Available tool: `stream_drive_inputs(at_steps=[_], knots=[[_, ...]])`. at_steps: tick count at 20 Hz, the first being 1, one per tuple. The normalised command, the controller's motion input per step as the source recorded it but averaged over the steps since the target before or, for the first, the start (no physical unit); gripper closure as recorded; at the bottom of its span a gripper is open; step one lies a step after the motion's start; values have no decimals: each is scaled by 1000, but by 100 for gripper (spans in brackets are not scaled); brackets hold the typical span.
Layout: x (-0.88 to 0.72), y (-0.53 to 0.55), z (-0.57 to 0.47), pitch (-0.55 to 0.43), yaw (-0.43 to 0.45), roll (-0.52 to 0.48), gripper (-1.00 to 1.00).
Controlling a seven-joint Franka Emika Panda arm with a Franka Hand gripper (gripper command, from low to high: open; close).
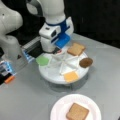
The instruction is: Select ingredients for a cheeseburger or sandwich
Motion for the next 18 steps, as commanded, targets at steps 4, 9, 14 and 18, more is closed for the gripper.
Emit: stream_drive_inputs(at_steps=[4,9,14,18], knots=[[167,-123,-188,-51,141,-110,-100],[61,-72,-70,52,151,-125,-100],[-45,7,11,160,86,-93,-100],[-28,40,-58,157,-3,-53,-100]])
